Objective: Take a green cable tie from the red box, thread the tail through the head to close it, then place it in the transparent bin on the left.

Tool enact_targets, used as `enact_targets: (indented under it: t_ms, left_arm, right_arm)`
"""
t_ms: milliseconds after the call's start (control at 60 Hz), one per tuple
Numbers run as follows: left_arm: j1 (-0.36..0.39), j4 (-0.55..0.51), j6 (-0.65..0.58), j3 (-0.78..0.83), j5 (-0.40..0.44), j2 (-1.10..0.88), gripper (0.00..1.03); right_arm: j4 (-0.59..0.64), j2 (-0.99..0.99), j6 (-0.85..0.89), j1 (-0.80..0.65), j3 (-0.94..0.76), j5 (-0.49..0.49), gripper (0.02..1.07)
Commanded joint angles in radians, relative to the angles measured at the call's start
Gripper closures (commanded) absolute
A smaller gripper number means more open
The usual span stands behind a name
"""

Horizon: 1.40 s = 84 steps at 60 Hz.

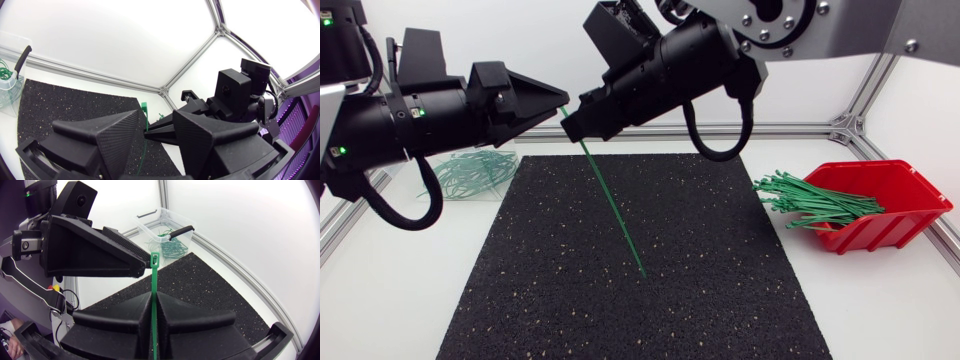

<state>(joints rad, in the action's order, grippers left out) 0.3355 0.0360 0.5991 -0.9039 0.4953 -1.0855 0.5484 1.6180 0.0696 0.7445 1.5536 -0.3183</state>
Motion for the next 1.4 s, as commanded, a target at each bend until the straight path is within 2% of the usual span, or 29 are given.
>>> enact_targets:
  t_ms: [0, 350, 433, 600, 717, 1217, 1383]
  left_arm:
    - [0.007, 0.016, 0.021, 0.031, -0.003, -0.002, 0.63]
    - [0.014, 0.028, 0.025, 0.039, -0.004, -0.004, 0.63]
    - [0.019, 0.031, 0.03, 0.04, -0.008, -0.007, 0.7]
    - [0.02, 0.038, 0.03, 0.042, -0.009, -0.008, 0.7]
    - [0.02, 0.051, 0.034, 0.048, -0.026, -0.01, 0.79]
    - [0.022, 0.07, 0.037, 0.065, -0.029, -0.007, 0.82]
    - [0.025, 0.104, 0.039, 0.077, -0.029, -0.022, 0.82]
  right_arm:
    - [-0.011, 0.013, -0.028, 0.003, -0.02, -0.007, 1.01]
    - [-0.024, 0.008, -0.04, 0.004, -0.02, -0.007, 1.01]
    - [-0.025, 0.008, -0.042, 0.006, -0.02, -0.007, 1.01]
    - [-0.028, 0.01, -0.042, 0.01, -0.02, -0.007, 1.01]
    - [-0.033, 0.011, -0.045, 0.01, -0.02, -0.008, 1.01]
    - [-0.033, 0.0, -0.048, 0.016, -0.032, -0.005, 1.01]
    - [-0.033, -0.027, -0.048, 0.036, -0.044, 0.065, 1.01]
